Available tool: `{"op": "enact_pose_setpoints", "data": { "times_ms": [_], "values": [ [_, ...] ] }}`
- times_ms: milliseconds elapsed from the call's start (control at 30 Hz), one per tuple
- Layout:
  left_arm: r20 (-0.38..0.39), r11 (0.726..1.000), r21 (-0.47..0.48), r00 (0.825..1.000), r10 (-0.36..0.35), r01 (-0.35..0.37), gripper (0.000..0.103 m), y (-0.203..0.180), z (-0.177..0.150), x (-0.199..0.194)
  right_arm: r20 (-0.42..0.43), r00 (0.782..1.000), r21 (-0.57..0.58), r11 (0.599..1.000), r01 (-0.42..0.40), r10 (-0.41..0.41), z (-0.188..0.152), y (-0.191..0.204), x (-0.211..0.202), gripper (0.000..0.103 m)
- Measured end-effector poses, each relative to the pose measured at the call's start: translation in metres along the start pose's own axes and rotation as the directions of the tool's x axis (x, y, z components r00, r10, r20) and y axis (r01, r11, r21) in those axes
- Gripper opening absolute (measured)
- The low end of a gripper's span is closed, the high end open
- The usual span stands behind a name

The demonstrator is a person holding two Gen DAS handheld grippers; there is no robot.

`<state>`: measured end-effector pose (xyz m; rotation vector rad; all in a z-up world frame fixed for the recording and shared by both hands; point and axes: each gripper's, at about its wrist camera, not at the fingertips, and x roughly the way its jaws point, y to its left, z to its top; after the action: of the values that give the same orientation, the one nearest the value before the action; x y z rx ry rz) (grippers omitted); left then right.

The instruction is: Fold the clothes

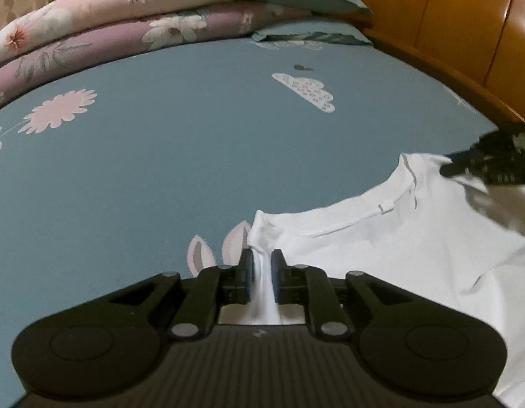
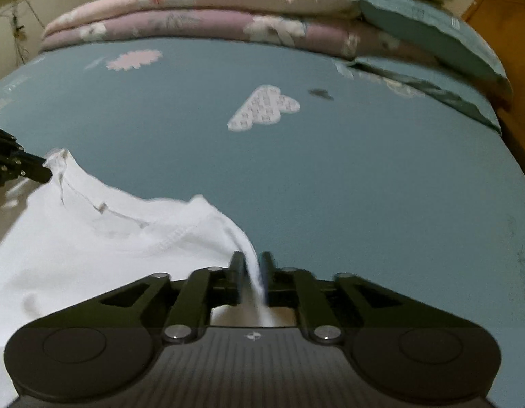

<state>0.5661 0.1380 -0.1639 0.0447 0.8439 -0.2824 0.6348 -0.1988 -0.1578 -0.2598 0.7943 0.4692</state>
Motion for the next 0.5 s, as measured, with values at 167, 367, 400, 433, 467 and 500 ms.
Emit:
{"op": "enact_pose_setpoints", "data": {
  "times_ms": [167,367,400,433,467,500],
  "values": [
    [0.009,0.999,0.023,1.000,0.029,-0.029,0.024,-0.009,0.002,-0.032,0.050,0.998,0.030,0.999,-0.023,0.021,-0.006,-0.001,-0.045,0.028],
    [0.004,0.999,0.028,1.000,0.018,-0.018,0.030,-0.035,-0.003,-0.085,0.092,0.995,0.057,0.997,-0.051,0.046,-0.012,0.011,-0.128,0.039],
    [0.002,0.999,0.043,1.000,0.013,-0.013,0.033,-0.044,-0.006,-0.095,0.096,0.994,0.060,0.997,-0.055,0.049,-0.014,0.014,-0.140,0.039],
    [0.001,0.998,0.057,1.000,0.007,-0.007,0.035,-0.052,-0.010,-0.105,0.099,0.994,0.064,0.996,-0.058,0.052,-0.018,0.017,-0.152,0.039],
    [-0.002,0.997,0.071,1.000,0.000,0.000,0.040,-0.061,-0.014,-0.115,0.094,0.994,0.068,0.996,-0.059,0.053,-0.022,0.021,-0.163,0.039],
    [-0.003,0.997,0.082,1.000,-0.006,0.006,0.043,-0.069,-0.019,-0.124,0.085,0.995,0.073,0.996,-0.060,0.054,-0.026,0.025,-0.174,0.039]
  ]
}}
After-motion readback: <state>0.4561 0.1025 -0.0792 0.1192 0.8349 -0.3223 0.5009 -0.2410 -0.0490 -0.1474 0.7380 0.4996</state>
